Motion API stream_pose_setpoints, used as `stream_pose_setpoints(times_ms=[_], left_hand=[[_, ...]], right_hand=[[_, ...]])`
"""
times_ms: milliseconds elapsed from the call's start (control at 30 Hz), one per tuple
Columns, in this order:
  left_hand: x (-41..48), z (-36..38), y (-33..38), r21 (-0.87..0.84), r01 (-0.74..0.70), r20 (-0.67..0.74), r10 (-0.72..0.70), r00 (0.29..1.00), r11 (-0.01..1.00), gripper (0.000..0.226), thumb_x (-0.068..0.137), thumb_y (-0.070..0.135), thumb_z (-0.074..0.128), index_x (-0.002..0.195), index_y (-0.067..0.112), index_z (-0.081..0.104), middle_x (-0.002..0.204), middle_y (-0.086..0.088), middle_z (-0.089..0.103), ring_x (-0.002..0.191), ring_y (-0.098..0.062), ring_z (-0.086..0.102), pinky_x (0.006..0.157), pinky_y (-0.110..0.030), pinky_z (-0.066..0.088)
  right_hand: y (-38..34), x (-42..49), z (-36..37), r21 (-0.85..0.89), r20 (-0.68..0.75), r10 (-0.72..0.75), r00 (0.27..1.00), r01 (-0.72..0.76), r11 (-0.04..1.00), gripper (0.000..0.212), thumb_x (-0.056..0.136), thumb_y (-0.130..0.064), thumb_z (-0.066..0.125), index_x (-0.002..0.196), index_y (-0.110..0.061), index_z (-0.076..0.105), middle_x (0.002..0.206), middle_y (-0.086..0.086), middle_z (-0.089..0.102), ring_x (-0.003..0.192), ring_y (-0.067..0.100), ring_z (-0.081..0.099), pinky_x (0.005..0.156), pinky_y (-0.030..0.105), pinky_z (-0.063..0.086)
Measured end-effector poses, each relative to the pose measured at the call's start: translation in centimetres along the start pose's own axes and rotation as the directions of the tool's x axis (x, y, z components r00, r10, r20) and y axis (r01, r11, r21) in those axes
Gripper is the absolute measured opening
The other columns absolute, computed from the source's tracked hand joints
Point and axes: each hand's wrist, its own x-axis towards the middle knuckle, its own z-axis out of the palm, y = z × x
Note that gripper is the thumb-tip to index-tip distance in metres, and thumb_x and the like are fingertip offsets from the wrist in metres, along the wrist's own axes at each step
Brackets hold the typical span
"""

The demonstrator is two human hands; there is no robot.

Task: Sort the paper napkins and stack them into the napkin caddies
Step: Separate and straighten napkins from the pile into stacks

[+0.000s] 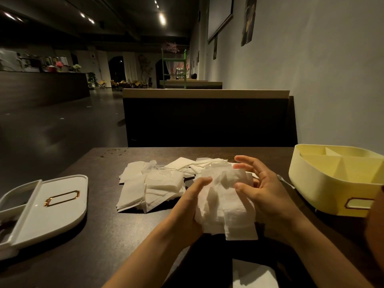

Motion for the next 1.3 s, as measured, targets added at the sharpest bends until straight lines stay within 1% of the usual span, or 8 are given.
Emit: stream_pose_setpoints(times_ms=[200, 367, 500, 700, 867, 1067, 1200, 1300], left_hand=[[0.1, 0.3, 0.0, 0.13, -0.035, -0.052, 0.042, 0.998, 0.991, 0.035, 0.082, 0.007, 0.054, 0.116, 0.014, 0.051, 0.098, -0.01, 0.051, 0.082, -0.021, 0.054, 0.059, -0.029, 0.052], [-0.2, 0.8, 0.4, 0.089, -0.041, -0.059, 0.047, 0.997, 0.995, 0.027, 0.084, 0.003, 0.05, 0.107, 0.015, 0.055, 0.09, -0.008, 0.056, 0.077, -0.021, 0.057, 0.055, -0.027, 0.052], [-0.3, 0.6, 0.4, 0.038, -0.034, -0.074, 0.037, 0.997, 0.999, 0.031, 0.084, 0.005, 0.051, 0.114, 0.013, 0.054, 0.099, -0.012, 0.056, 0.081, -0.024, 0.058, 0.053, -0.029, 0.053], [-0.2, 0.9, 0.5, -0.019, -0.022, -0.143, 0.019, 0.99, 1.0, 0.035, 0.079, 0.005, 0.053, 0.113, 0.012, 0.054, 0.1, -0.014, 0.054, 0.084, -0.028, 0.055, 0.055, -0.031, 0.054], [-0.4, 1.0, 0.7, -0.028, -0.019, -0.181, 0.014, 0.983, 0.999, 0.029, 0.083, 0.004, 0.049, 0.11, 0.012, 0.054, 0.1, -0.014, 0.048, 0.08, -0.026, 0.051, 0.047, -0.027, 0.052], [-0.5, 0.9, 0.7, -0.068, 0.017, -0.214, -0.031, 0.976, 0.998, 0.025, 0.083, 0.008, 0.052, 0.107, 0.012, 0.056, 0.102, -0.016, 0.055, 0.078, -0.027, 0.059, 0.049, -0.029, 0.054], [-0.4, 0.9, 0.7, -0.028, 0.021, -0.265, -0.028, 0.964, 0.999, 0.022, 0.083, 0.01, 0.052, 0.104, 0.017, 0.054, 0.112, -0.015, 0.043, 0.093, -0.029, 0.047, 0.047, -0.027, 0.05], [-0.5, 1.0, 0.7, -0.021, 0.017, -0.247, -0.022, 0.969, 1.0, 0.021, 0.084, 0.01, 0.051, 0.105, 0.015, 0.053, 0.108, -0.015, 0.044, 0.087, -0.027, 0.048, 0.047, -0.025, 0.05]], right_hand=[[-0.2, 0.0, -0.2, 0.068, -0.062, 0.051, 0.997, -0.047, 0.997, 0.042, 0.088, -0.003, 0.059, 0.105, -0.041, 0.052, 0.109, -0.013, 0.055, 0.097, 0.015, 0.058, 0.076, 0.03, 0.056], [-0.2, 0.2, -0.6, 0.019, -0.112, 0.166, 0.98, -0.165, 0.986, 0.039, 0.083, -0.011, 0.067, 0.111, -0.032, 0.048, 0.099, -0.014, 0.054, 0.086, 0.007, 0.054, 0.052, 0.014, 0.048], [0.0, 0.3, -1.3, -0.074, -0.094, 0.227, 0.969, -0.234, 0.969, 0.039, 0.082, -0.013, 0.069, 0.115, -0.027, 0.051, 0.098, 0.003, 0.063, 0.088, 0.015, 0.06, 0.062, 0.02, 0.05], [-0.6, 0.3, -1.9, -0.153, -0.036, 0.19, 0.981, -0.193, 0.969, 0.027, 0.087, -0.008, 0.062, 0.109, -0.022, 0.058, 0.089, 0.005, 0.066, 0.08, 0.015, 0.061, 0.058, 0.017, 0.05], [-1.4, 0.4, -2.6, 0.055, -0.145, 0.21, 0.967, -0.204, 0.977, 0.016, 0.092, -0.011, 0.053, 0.088, -0.022, 0.063, 0.092, 0.003, 0.063, 0.082, 0.016, 0.058, 0.066, 0.032, 0.054], [-1.7, 0.1, -3.0, 0.358, -0.205, 0.337, 0.919, -0.25, 0.9, 0.013, 0.096, -0.02, 0.047, 0.099, -0.018, 0.059, 0.096, 0.008, 0.062, 0.089, 0.024, 0.058, 0.073, 0.036, 0.05], [-1.8, 0.2, -3.3, 0.403, -0.241, 0.373, 0.896, -0.257, 0.878, 0.012, 0.097, -0.024, 0.044, 0.096, -0.022, 0.055, 0.097, 0.004, 0.059, 0.089, 0.021, 0.054, 0.067, 0.035, 0.048], [-1.9, 0.2, -2.9, 0.394, -0.228, 0.385, 0.894, -0.276, 0.877, 0.014, 0.098, -0.021, 0.042, 0.101, -0.018, 0.056, 0.097, 0.004, 0.06, 0.091, 0.023, 0.055, 0.074, 0.043, 0.05]])
